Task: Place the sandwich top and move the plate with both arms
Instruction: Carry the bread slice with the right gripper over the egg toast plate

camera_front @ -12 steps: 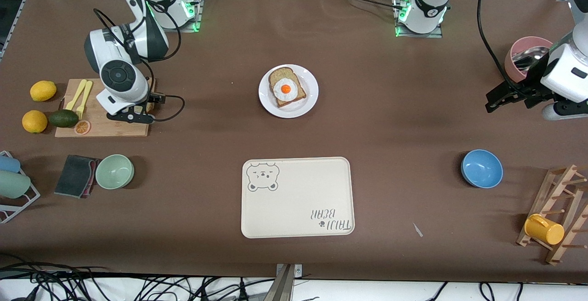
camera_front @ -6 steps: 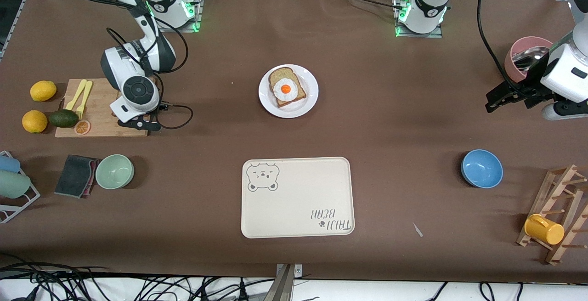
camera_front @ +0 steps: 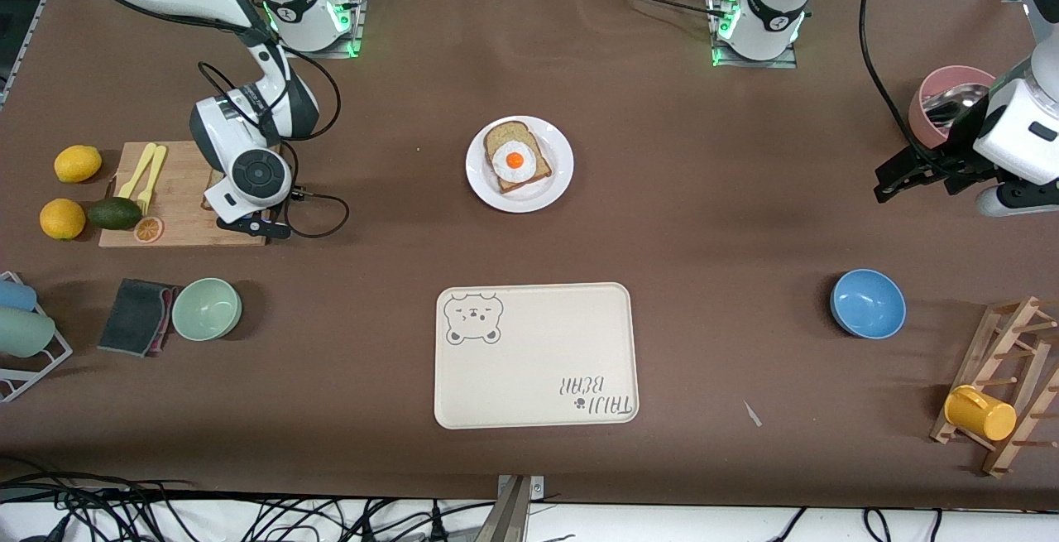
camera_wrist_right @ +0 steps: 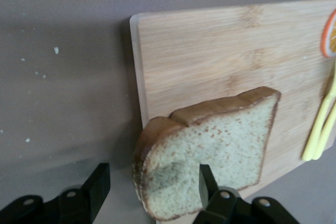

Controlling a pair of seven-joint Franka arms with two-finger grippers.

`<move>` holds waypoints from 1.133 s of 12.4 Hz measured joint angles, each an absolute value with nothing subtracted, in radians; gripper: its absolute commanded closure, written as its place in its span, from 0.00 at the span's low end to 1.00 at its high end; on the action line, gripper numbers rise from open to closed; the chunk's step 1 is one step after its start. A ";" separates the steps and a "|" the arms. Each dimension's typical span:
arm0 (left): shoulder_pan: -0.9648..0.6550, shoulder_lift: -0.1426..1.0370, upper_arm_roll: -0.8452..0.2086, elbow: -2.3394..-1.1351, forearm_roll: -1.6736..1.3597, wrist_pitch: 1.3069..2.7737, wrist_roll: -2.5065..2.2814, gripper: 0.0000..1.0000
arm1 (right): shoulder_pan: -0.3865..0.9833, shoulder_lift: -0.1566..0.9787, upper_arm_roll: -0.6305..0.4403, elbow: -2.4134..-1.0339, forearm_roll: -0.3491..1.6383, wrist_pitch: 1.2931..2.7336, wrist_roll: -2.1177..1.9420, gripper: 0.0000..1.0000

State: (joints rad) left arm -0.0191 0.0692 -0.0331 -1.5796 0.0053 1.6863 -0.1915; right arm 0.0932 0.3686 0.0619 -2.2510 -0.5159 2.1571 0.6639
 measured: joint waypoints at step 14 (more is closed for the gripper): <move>-0.019 0.069 -0.033 -1.580 0.005 1.685 -0.216 0.00 | 0.096 0.381 0.125 -2.082 -0.517 1.890 0.673 1.00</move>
State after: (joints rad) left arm -0.0191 0.0692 -0.0332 -1.5796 0.0053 1.6851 -0.2162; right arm 0.0961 0.3812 0.1248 -2.0823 -0.5172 1.8904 0.6729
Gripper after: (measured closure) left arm 0.000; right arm 0.903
